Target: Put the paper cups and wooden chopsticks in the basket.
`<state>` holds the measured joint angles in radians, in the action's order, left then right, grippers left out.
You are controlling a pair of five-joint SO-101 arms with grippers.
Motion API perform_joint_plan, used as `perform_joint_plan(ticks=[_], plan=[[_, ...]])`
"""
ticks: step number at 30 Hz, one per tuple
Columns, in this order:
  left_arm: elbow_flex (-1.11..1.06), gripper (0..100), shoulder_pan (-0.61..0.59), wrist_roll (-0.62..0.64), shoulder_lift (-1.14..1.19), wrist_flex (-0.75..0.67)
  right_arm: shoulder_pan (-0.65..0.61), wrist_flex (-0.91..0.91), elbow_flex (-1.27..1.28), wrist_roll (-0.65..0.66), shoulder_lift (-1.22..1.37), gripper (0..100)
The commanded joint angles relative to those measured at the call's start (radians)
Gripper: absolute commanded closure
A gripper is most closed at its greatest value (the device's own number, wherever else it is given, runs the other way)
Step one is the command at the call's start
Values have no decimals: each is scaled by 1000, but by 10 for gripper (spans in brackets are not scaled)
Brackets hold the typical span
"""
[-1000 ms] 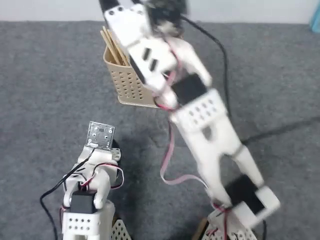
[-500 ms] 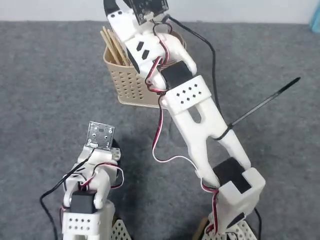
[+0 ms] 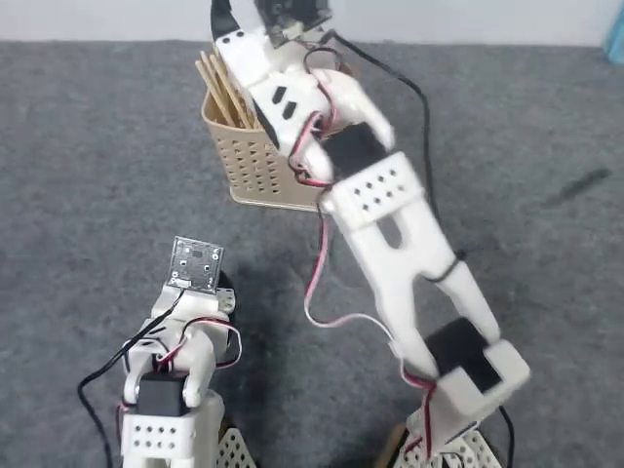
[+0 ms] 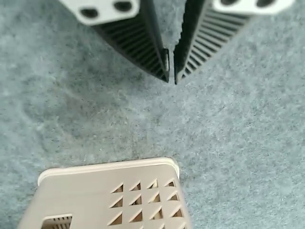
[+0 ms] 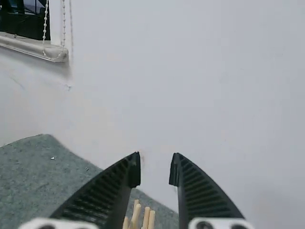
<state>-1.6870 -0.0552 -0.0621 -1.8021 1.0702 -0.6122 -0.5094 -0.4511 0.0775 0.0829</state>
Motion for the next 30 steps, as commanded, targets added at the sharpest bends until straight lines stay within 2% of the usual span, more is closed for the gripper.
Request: perform_joint_plan(ticks=[1,3,7,11,16,19,22,26,30], plan=[[2,988,-2,-3,-21,-34,19,-166,-11,15,-188,983],[2,988,-2,-3,-21,-34,48,-259,-9,-12,-248,980],[4,988,-2,-3,-21,-34,116,-423,-9,-158,-372,990],[5,988,0,46,-21,-34,205,-613,-8,-169,-478,992],[5,988,6,48,-21,-34,334,-851,-8,-178,-595,992],[5,988,8,46,-21,-32,410,-997,-8,-259,-657,992],[5,988,8,46,-21,-32,484,-1153,-5,-279,-705,992],[4,988,8,46,-21,-31,591,-1204,132,-281,-805,992],[4,988,9,44,-21,-28,648,-1109,408,-272,-1040,992]])
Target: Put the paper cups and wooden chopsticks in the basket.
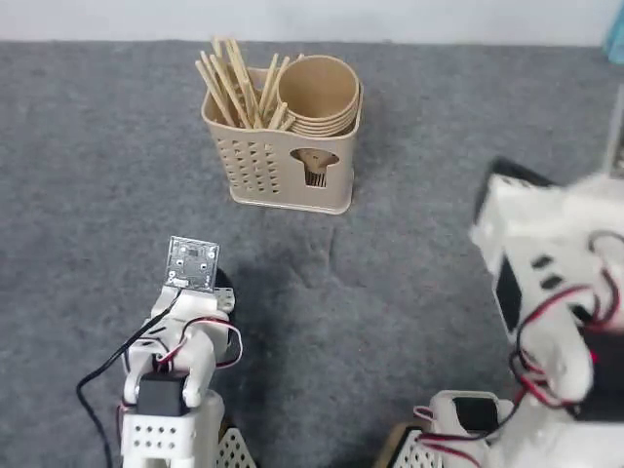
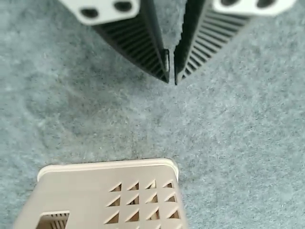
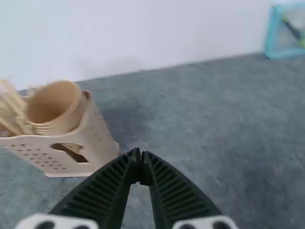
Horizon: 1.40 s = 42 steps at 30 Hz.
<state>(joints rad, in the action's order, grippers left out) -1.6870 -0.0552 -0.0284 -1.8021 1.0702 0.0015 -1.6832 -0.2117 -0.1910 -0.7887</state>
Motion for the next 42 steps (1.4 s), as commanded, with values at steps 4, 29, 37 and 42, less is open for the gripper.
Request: perform_joint_plan(ticks=[4,29,37,42], plan=[[2,988,8,11,-21,-28,35,196,494,46,-430,992],[2,986,-89,15,-21,193,-7,335,1702,198,-937,992],[2,986,-91,15,-21,193,47,311,1722,206,-1026,992],[2,986,-91,15,-21,193,44,375,1896,204,-1024,992]])
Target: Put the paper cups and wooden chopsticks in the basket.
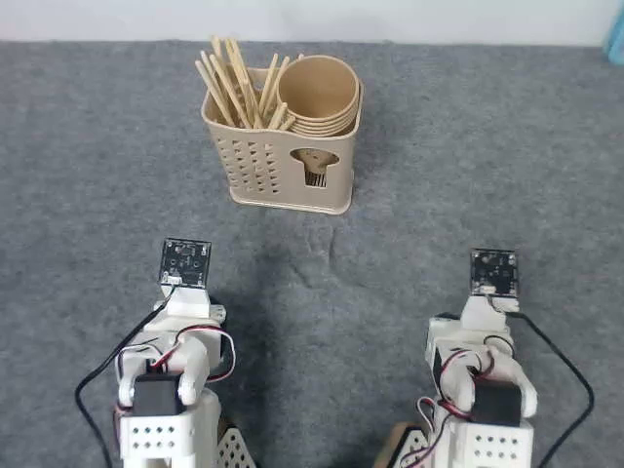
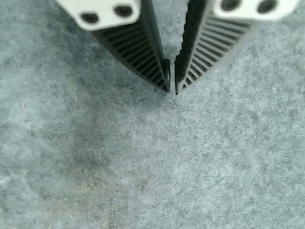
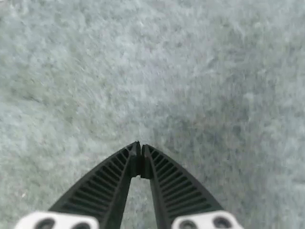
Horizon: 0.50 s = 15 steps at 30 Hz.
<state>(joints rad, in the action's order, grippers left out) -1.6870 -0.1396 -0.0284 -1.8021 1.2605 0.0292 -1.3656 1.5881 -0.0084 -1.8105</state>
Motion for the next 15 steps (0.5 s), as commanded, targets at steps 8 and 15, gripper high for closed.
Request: perform_joint_plan(ticks=[8,15], plan=[[2,986,-6,15,-21,3,12,56,97,17,-2,992],[2,986,-6,15,-21,3,12,56,97,20,-2,992]])
